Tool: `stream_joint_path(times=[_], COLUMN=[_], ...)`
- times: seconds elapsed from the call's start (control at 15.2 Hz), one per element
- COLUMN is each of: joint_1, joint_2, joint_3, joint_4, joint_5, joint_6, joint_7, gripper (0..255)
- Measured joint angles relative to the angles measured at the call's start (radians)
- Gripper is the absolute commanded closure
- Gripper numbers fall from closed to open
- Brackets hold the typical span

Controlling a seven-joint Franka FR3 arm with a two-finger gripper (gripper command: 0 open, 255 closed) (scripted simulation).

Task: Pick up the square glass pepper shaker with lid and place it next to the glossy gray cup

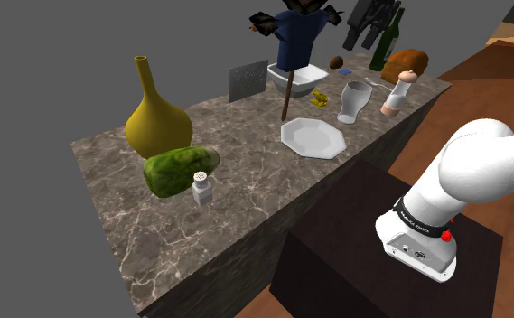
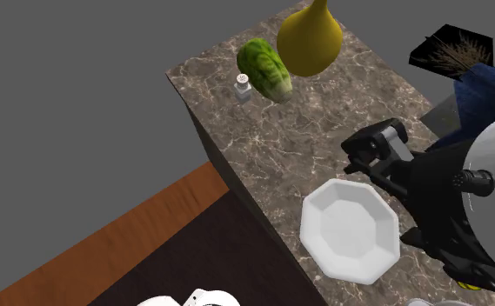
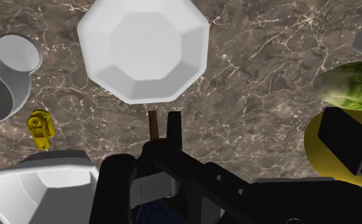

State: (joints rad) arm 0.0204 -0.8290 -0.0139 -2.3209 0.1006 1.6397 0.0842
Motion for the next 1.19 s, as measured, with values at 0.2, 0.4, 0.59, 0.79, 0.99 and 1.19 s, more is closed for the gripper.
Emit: stream_joint_path(times=[0.2, 0.4, 0.59, 0.79, 0.99, 1.19], joint_1=[0.007, 0.023, 0.039, 0.055, 0.067, 0.074], joint_2=[0.01, 0.03, 0.062, 0.115, 0.188, 0.256], joint_3=[0.027, 0.083, 0.141, 0.207, 0.273, 0.332], joint_4=[-0.016, -0.046, -0.077, -0.076, -0.075, -0.064], joint_5=[0.016, 0.049, 0.081, 0.112, 0.137, 0.152], joint_6=[0.026, 0.076, 0.14, 0.196, 0.272, 0.333], joint_7=[0.027, 0.081, 0.136, 0.199, 0.26, 0.316], gripper=[0, 0, 0, 0, 0, 0])
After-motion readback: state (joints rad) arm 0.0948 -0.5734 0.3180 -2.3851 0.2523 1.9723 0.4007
